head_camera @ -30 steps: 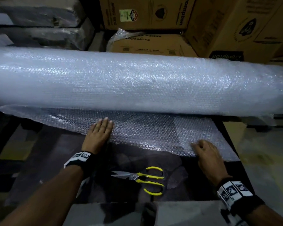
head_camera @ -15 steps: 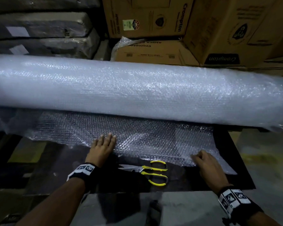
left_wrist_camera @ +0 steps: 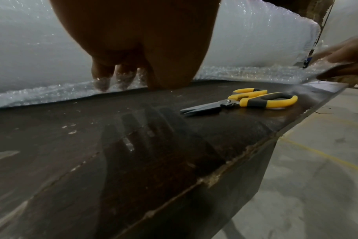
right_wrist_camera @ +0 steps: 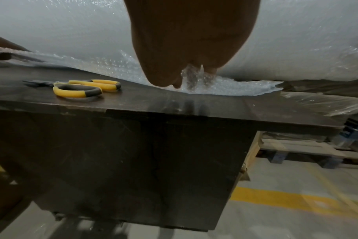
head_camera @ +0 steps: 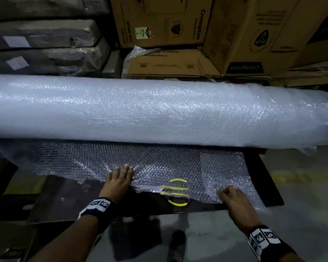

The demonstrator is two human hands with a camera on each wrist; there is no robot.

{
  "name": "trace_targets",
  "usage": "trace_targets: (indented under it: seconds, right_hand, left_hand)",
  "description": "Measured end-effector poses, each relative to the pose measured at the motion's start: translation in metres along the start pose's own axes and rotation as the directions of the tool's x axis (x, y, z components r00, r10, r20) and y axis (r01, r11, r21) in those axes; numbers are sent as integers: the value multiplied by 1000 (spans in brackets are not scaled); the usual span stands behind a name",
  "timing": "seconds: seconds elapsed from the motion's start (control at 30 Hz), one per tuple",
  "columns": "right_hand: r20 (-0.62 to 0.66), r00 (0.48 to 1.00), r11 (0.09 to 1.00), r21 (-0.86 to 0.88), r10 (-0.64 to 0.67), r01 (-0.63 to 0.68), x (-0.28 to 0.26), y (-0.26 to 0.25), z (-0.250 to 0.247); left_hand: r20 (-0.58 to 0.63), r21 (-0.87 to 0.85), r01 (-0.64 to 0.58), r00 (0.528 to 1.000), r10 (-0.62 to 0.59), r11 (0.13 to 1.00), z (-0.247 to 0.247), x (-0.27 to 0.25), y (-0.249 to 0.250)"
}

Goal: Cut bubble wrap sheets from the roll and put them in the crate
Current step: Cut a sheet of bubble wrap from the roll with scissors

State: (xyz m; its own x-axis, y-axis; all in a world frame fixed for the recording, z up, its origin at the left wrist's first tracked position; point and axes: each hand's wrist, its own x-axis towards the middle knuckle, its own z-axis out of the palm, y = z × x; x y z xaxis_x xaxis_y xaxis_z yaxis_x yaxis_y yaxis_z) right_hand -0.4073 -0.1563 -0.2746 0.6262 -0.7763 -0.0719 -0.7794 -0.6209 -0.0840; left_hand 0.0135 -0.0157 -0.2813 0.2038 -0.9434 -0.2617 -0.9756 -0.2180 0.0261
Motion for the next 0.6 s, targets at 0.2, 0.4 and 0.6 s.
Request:
trace_targets:
  seconds: [0.2, 0.4, 0.6]
  right_hand:
    - [55, 998, 1000, -8, -22, 22, -4, 0, 10]
    - [-38, 996, 997, -5, -82, 81, -3, -3, 7]
    - [-63, 994, 995, -38, -94, 91, 0, 1, 15]
  left_hand:
    - [-250, 66, -99, 962, 112, 993, -40, -22, 17]
    - [-343, 55, -61, 936, 76, 997, -112, 30, 37]
    - [-239, -13, 3, 971, -6, 1000, -155, 92, 27]
